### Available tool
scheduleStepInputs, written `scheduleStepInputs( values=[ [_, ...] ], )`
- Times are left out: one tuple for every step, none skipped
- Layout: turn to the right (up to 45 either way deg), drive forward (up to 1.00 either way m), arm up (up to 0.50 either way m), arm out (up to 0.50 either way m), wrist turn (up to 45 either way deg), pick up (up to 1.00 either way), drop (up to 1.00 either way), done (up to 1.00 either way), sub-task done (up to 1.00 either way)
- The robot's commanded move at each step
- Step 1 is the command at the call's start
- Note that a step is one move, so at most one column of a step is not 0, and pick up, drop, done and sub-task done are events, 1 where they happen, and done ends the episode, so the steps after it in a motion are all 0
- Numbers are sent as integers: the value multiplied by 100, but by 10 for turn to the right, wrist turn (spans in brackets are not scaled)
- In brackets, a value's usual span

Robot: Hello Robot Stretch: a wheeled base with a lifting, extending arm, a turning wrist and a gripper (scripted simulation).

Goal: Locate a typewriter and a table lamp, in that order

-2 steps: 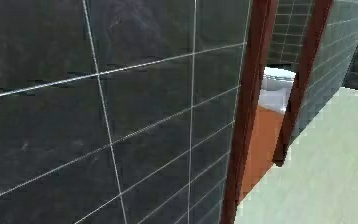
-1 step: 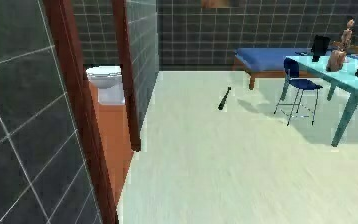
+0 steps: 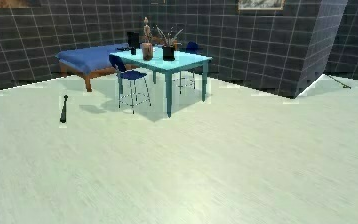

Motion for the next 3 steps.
scheduleStepInputs(
  values=[
    [0,10,0,0,0,0,0,0,0],
    [450,0,0,0,0,0,0,0,0],
    [300,0,0,0,0,0,0,0,0]
  ],
)
